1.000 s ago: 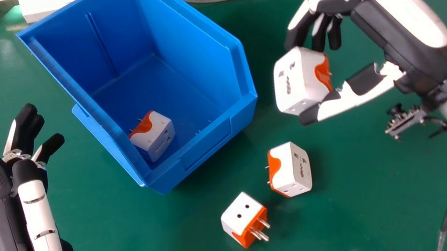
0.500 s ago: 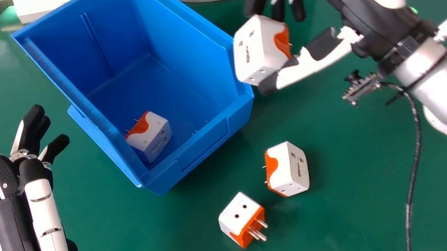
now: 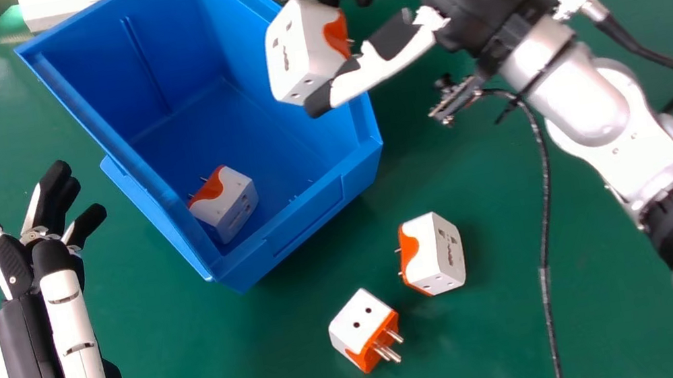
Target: Pick all objects and put in blue box
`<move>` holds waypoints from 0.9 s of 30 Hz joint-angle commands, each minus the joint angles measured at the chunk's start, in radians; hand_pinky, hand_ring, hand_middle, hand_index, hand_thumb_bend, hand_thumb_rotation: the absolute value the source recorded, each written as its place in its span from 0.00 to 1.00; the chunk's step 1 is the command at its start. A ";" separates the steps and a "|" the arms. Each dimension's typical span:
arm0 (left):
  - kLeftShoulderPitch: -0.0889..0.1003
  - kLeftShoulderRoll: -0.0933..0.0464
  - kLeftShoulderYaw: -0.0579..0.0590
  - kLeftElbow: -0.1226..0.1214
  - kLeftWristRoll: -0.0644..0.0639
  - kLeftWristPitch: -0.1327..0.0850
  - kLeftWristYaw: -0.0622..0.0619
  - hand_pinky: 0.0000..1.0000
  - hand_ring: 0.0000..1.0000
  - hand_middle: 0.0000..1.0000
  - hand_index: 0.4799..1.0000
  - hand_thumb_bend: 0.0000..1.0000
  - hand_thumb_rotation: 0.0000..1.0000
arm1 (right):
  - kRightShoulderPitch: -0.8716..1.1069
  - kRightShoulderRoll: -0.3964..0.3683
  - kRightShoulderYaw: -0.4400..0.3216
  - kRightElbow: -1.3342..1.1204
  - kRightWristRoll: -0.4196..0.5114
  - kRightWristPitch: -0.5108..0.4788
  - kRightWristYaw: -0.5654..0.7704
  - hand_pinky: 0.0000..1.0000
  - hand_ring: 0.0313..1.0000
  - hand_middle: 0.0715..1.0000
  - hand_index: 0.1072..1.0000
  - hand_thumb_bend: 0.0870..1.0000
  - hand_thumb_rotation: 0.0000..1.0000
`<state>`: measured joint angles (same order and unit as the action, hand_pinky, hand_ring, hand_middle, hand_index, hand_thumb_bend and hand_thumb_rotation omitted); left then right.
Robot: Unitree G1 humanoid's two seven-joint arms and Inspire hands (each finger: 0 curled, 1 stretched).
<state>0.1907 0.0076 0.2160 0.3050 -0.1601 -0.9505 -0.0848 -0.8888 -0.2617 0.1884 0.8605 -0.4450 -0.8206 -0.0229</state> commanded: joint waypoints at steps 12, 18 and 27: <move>-0.033 0.004 0.005 0.041 -0.014 -0.038 -0.012 0.79 0.87 0.87 0.72 0.49 0.93 | -0.202 0.082 0.056 0.192 -0.057 0.027 -0.110 0.28 0.39 0.45 0.45 0.47 0.00; -0.039 0.000 0.008 0.044 -0.002 -0.041 -0.005 0.79 0.87 0.87 0.72 0.48 0.94 | -0.234 0.123 0.085 0.255 -0.078 0.042 -0.165 0.29 0.40 0.45 0.44 0.47 0.00; -0.058 0.006 0.009 0.073 -0.006 -0.049 -0.007 0.78 0.87 0.86 0.70 0.48 0.94 | -0.259 0.181 0.142 0.307 -0.119 0.106 -0.210 0.31 0.38 0.46 0.45 0.47 0.00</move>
<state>0.1381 0.0081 0.2217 0.3828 -0.1656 -0.9746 -0.0892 -1.0895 -0.0955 0.3242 1.1736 -0.5601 -0.7217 -0.2011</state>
